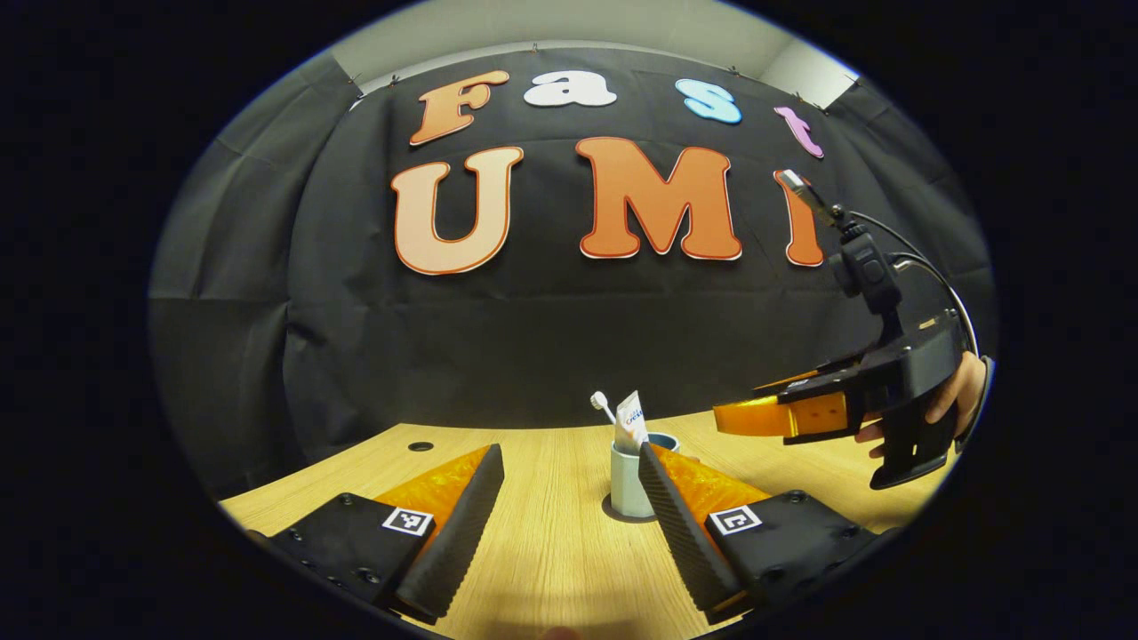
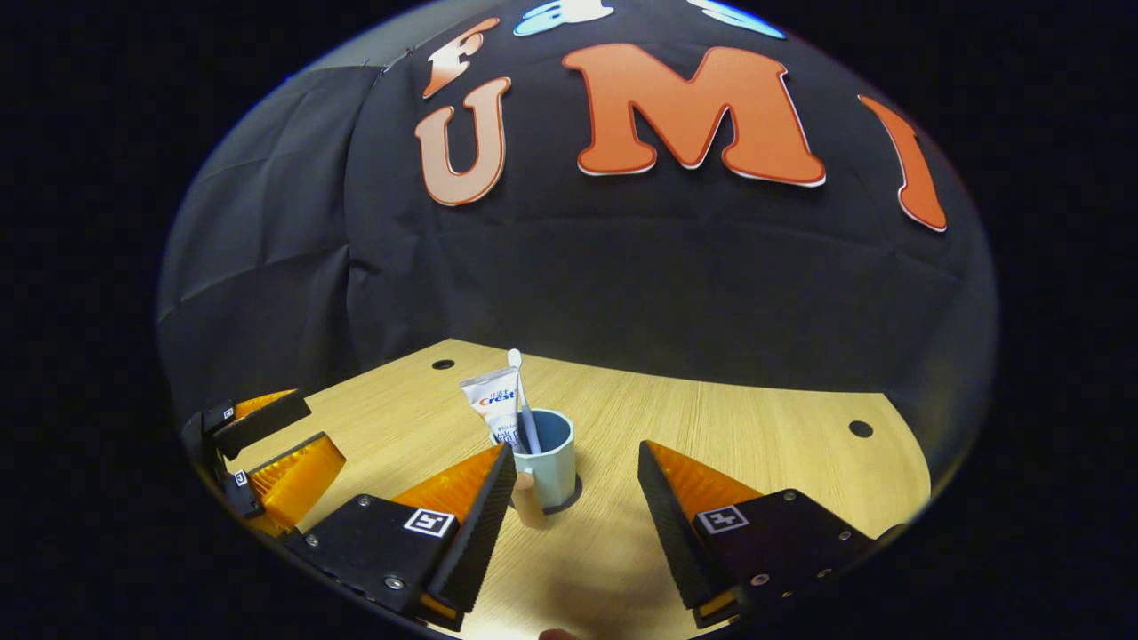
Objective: Put the toothbrush and toothpaste on the desktop into the cup, then pick up the cup and place it on the coaster on the desktop.
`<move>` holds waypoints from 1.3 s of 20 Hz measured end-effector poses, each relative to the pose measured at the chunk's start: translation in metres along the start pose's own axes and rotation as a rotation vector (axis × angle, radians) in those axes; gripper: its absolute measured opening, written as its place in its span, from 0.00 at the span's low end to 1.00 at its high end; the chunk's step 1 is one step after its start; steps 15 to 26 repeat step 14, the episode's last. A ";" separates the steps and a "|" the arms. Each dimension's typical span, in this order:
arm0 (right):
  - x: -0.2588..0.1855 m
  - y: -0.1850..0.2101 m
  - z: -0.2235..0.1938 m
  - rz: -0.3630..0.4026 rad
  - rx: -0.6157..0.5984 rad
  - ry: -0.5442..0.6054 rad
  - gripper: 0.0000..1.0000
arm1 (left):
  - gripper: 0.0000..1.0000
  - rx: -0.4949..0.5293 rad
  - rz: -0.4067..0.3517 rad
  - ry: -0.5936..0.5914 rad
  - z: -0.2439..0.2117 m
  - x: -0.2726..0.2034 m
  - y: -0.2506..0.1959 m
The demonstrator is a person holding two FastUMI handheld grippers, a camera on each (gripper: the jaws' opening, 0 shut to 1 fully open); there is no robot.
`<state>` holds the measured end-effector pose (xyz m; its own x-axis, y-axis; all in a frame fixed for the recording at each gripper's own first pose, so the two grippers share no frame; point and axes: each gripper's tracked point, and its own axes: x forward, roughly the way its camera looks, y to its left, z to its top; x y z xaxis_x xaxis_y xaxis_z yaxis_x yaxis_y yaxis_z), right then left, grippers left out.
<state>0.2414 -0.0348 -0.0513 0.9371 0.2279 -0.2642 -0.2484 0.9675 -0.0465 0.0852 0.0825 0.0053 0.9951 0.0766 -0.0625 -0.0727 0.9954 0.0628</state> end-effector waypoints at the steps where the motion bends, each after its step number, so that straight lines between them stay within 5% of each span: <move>1: -0.005 -0.002 0.002 -0.011 -0.009 -0.022 0.84 | 0.97 -0.001 0.000 -0.007 0.004 0.001 -0.001; 14: -0.061 -0.038 0.006 -0.145 -0.041 -0.201 0.84 | 0.97 -0.023 -0.038 -0.079 0.037 -0.007 -0.029; 26: -0.061 -0.038 0.006 -0.145 -0.041 -0.201 0.84 | 0.97 -0.023 -0.038 -0.079 0.037 -0.007 -0.029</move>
